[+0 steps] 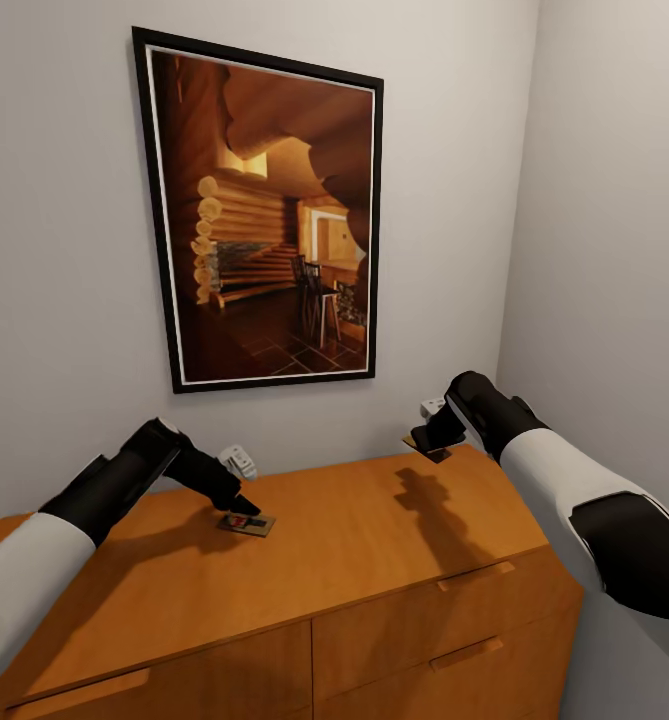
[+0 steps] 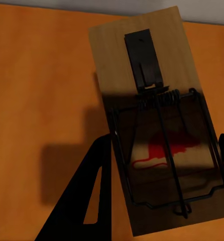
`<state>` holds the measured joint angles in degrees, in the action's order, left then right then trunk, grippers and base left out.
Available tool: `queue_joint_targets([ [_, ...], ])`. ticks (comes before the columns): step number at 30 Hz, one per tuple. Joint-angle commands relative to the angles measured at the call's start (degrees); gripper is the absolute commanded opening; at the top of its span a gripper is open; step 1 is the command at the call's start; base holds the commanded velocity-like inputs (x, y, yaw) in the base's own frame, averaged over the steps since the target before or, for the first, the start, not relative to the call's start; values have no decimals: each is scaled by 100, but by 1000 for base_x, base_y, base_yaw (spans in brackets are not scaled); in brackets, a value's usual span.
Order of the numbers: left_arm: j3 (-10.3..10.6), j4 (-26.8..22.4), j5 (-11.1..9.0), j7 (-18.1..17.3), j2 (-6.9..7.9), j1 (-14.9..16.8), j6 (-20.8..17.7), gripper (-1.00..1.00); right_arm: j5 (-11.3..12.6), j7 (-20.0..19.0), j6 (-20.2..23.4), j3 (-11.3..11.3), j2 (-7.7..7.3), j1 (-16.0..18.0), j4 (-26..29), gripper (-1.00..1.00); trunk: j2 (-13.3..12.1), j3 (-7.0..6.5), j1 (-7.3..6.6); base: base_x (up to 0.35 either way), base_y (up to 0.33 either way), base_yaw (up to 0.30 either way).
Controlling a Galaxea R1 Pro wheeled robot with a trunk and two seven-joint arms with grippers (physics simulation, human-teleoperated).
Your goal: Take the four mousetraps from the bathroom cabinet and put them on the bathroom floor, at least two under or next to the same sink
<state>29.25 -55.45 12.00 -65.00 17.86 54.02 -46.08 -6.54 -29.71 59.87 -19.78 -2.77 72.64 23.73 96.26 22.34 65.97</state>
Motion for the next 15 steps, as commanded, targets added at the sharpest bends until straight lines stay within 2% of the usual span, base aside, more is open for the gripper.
queue_joint_targets([
  [1,6,40,36,-39,-6,24,6,100,-49,-64,13,-20,-4,4,9,-100,4,8,0,0,0,0],
  [6,9,318,34,-39,-48,100,242,100,-40,-56,13,-19,-4,4,9,-100,4,8,0,0,0,0],
  [15,17,565,39,-39,-113,132,359,100,-32,-45,13,-17,-4,4,9,-100,4,8,0,0,0,0],
])
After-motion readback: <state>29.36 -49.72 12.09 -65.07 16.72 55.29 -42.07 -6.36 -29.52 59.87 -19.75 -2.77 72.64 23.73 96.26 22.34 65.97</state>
